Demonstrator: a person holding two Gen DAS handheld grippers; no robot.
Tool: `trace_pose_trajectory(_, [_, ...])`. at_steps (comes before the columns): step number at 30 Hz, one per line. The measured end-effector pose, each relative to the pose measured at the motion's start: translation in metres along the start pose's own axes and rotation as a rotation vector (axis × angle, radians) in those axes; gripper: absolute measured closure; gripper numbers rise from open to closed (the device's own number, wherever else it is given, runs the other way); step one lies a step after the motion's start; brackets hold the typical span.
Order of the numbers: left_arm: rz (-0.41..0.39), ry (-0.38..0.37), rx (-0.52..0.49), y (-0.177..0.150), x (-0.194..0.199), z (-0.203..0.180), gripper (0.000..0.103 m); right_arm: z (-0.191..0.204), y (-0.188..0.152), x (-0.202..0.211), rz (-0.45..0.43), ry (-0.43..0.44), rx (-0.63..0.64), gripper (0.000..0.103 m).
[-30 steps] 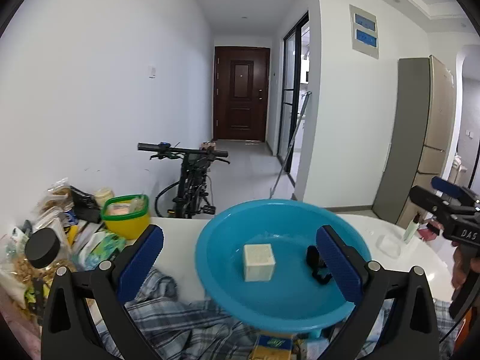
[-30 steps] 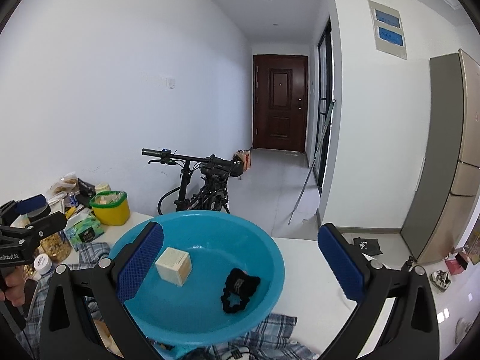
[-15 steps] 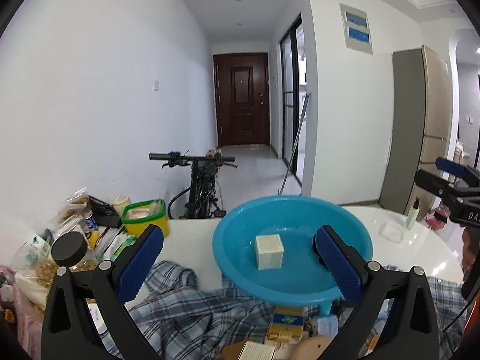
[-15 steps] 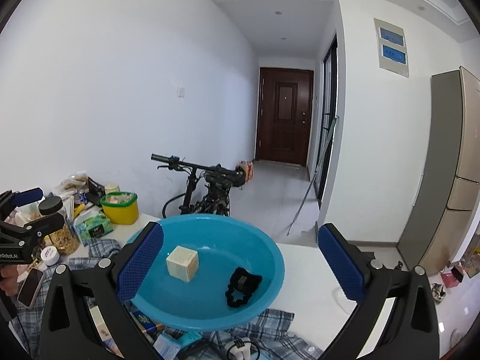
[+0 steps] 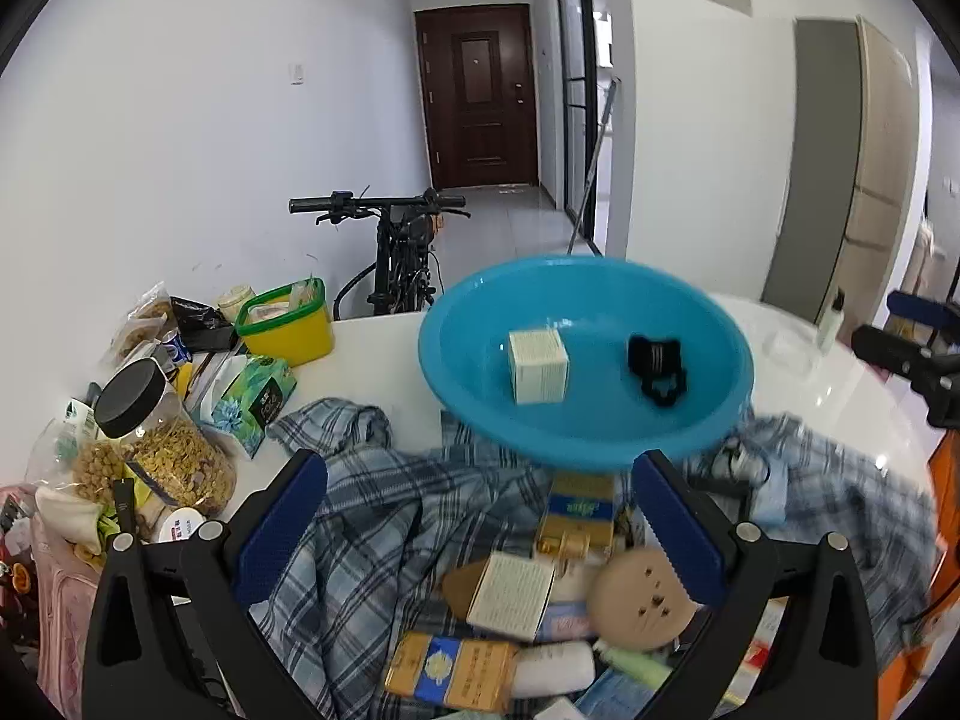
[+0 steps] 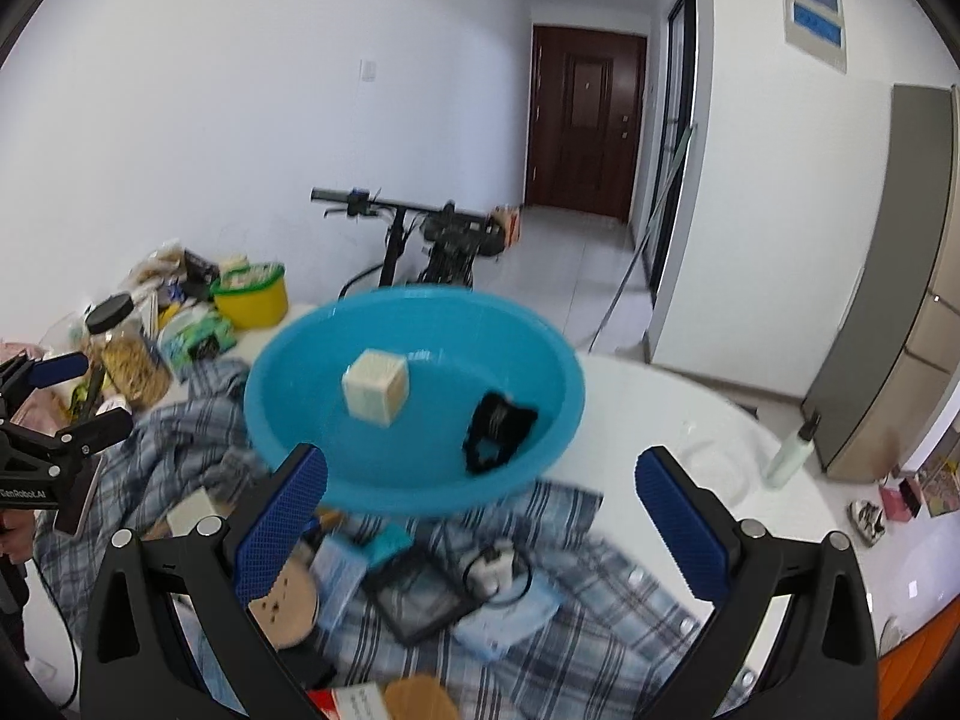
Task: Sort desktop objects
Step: 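Move both open tools back over the cluttered items on the plaid shirt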
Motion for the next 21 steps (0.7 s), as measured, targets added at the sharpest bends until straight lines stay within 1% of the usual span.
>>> trace_pose_trajectory(4, [0.038,-0.013,-0.023,-0.024,-0.005,-0.009,0.0,0.002,-0.019,-0.005,0.03,-0.001,0.005,0.0])
trace_pose_trajectory(8, [0.065,-0.023,-0.011,-0.044,-0.009,-0.013,0.0,-0.001,-0.038,-0.007,0.045,0.016,-0.032,0.0])
trace_pose_trajectory(15, [0.126,-0.029,-0.006,-0.077,-0.017,-0.016,0.0,0.002,-0.078,-0.008,0.074,-0.014,-0.049,0.0])
trace_pose_trajectory(21, [0.174,-0.04,0.022,-0.106,-0.021,-0.019,0.0,0.007,-0.111,-0.012,0.105,0.01,-0.104,0.0])
Point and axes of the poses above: each gripper's, at about its wrist camera, not at the fingertips, and x roughly against the way its jaws point, z to its left, y to its top, the point moved 6 cm from there along -x, roughly the way its jaws point, and after that the axes turned 11 degrees about y, right-handed, at the moved point
